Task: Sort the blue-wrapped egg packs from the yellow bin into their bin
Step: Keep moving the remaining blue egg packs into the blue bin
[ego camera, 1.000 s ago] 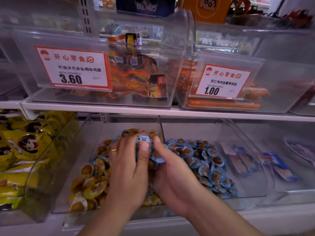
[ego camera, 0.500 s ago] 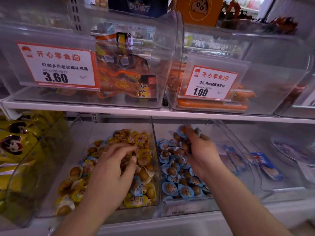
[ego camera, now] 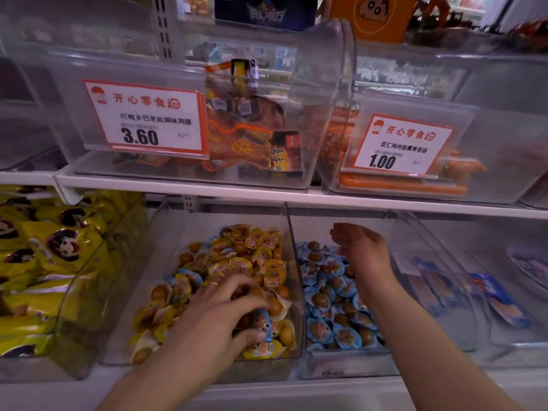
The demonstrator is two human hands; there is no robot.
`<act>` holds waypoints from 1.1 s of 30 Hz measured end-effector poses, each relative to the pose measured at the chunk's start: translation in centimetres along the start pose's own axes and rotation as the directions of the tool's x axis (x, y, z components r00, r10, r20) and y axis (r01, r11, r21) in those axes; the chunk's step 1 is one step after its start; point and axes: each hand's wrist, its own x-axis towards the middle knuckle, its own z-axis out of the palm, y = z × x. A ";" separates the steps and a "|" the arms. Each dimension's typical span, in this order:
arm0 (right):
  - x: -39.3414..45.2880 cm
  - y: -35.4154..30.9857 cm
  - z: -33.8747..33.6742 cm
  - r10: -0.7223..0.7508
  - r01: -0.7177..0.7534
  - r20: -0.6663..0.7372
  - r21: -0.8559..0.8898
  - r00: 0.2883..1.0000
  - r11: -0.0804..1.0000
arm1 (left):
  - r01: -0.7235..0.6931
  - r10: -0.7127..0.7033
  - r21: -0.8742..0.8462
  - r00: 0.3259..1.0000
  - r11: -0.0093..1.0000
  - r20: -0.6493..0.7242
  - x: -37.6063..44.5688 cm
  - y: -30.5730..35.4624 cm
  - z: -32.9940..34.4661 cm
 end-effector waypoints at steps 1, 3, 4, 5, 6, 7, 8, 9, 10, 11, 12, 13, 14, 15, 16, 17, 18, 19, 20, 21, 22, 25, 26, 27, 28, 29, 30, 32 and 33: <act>-0.5 -0.3 0.4 -0.062 0.062 -0.004 -0.015 0.998 0.998 | -0.001 0.001 0.006 1.000 1.000 -0.029 -0.1 0.1 -0.1; -1.9 -1.2 1.0 -0.230 0.232 0.031 -0.119 0.973 0.965 | -0.010 0.011 0.005 0.993 1.000 -0.121 -0.3 0.3 -0.5; -2.9 -1.5 1.5 -0.319 0.330 0.090 -0.190 0.944 0.925 | -0.003 0.002 -0.008 0.984 1.000 -0.176 -0.6 0.2 -0.8; -4.0 -1.8 2.1 -0.390 0.422 0.170 -0.253 0.905 0.870 | 0.026 -0.037 -0.049 0.971 0.998 -0.237 -1.0 0.1 -1.2; -5.2 -2.1 2.9 -0.437 0.501 0.259 -0.298 0.862 0.813 | 0.082 -0.116 -0.123 0.944 0.989 -0.308 -1.4 -0.1 -1.8; -6.4 -2.3 3.8 -0.464 0.569 0.345 -0.333 0.816 0.752 | 0.145 -0.222 -0.220 0.896 0.965 -0.385 -1.8 -0.4 -2.4; -7.4 -2.6 5.0 -0.481 0.634 0.430 -0.358 0.764 0.686 | 0.189 -0.328 -0.324 0.826 0.927 -0.458 -2.0 -0.9 -3.1; -8.1 -2.8 6.5 -0.486 0.696 0.518 -0.367 0.704 0.617 | 0.197 -0.410 -0.416 0.751 0.888 -0.518 -2.4 -1.3 -3.8; -8.4 -2.9 8.2 -0.472 0.746 0.601 -0.363 0.645 0.558 | 0.182 -0.465 -0.485 0.684 0.855 -0.563 -2.8 -1.9 -4.4; -8.4 -2.9 10.0 -0.436 0.780 0.674 -0.360 0.597 0.512 | 0.157 -0.500 -0.534 0.631 0.831 -0.593 -3.2 -2.4 -5.1; -8.0 -2.7 12.0 -0.379 0.804 0.737 -0.374 0.560 0.462 | 0.132 -0.525 -0.571 0.595 0.811 -0.608 -3.6 -2.9 -5.7; -7.3 -2.5 14.1 -0.304 0.824 0.790 -0.403 0.533 0.399 | 0.107 -0.545 -0.605 0.575 0.789 -0.610 -4.1 -3.2 -6.3; -6.4 -2.1 16.2 -0.210 0.834 0.827 -0.443 0.522 0.331 | 0.088 -0.563 -0.631 0.559 0.770 -0.609 -4.5 -3.6 -6.8; -5.2 -1.6 18.2 -0.105 0.831 0.842 -0.489 0.529 0.265 | 0.081 -0.581 -0.649 0.541 0.756 -0.608 -4.9 -4.0 -7.1; -4.0 -0.9 19.9 -0.003 0.821 0.837 -0.536 0.547 0.196 | 0.085 -0.600 -0.662 0.520 0.745 -0.608 -5.2 -4.4 -7.4; -2.8 -0.2 21.4 0.083 0.807 0.815 -0.579 0.573 0.115 | 0.093 -0.620 -0.676 0.504 0.731 -0.601 -5.5 -4.7 -7.6; -1.7 0.5 22.5 0.149 0.785 0.778 -0.619 0.610 0.022 | 0.099 -0.634 -0.688 0.499 0.719 -0.591 -5.7 -5.0 -7.7; -0.8 1.4 23.3 0.197 0.753 0.731 -0.655 0.653 -0.067 | 0.103 -0.635 -0.690 0.506 0.717 -0.584 -5.8 -5.3 -7.7; -0.3 2.2 23.9 0.232 0.720 0.685 -0.680 0.691 -0.137 | 0.110 -0.626 -0.682 0.520 0.723 -0.580 -5.9 -5.6 -7.8; -0.1 3.0 24.4 0.256 0.695 0.648 -0.695 0.717 -0.188 | 0.120 -0.618 -0.674 0.537 0.729 -0.573 -6.0 -5.8 -7.8; -0.1 3.6 24.8 0.273 0.677 0.621 -0.703 0.734 -0.221 | 0.127 -0.616 -0.673 0.551 0.728 -0.563 -6.0 -6.0 -7.9; -0.3 3.8 26.0 0.313 0.645 0.573 -0.733 0.757 -0.218 | 0.128 -0.620 -0.693 0.580 0.709 -0.528 -6.0 -6.4 -8.0; -0.1 3.6 26.3 0.321 0.639 0.567 -0.744 0.759 -0.195 | 0.132 -0.627 -0.702 0.585 0.699 -0.514 -6.0 -6.5 -8.1; 0.2 3.3 26.4 0.336 0.639 0.565 -0.749 0.753 -0.172 | 0.136 -0.636 -0.715 0.591 0.686 -0.497 -6.1 -6.6 -8.1; 0.5 3.1 26.5 0.362 0.645 0.565 -0.749 0.741 -0.153 | 0.139 -0.642 -0.726 0.597 0.673 -0.481 -6.2 -6.7 -8.0; 0.8 3.0 26.5 0.392 0.653 0.563 -0.745 0.727 -0.140 | 0.143 -0.644 -0.731 0.603 0.667 -0.470 -6.3 -6.8 -8.0; 1.0 2.8 26.5 0.419 0.664 0.567 -0.737 0.710 -0.128 | 0.148 -0.642 -0.728 0.608 0.669 -0.466 -6.5 -6.8 -8.0; 1.2 2.1 26.5 0.457 0.697 0.590 -0.710 0.666 -0.099 | 0.154 -0.631 -0.714 0.616 0.683 -0.471 -6.9 -6.6 -8.1; 1.3 1.7 26.6 0.474 0.713 0.600 -0.695 0.644 -0.089 | 0.158 -0.625 -0.705 0.620 0.691 -0.474 -7.1 -6.5 -8.2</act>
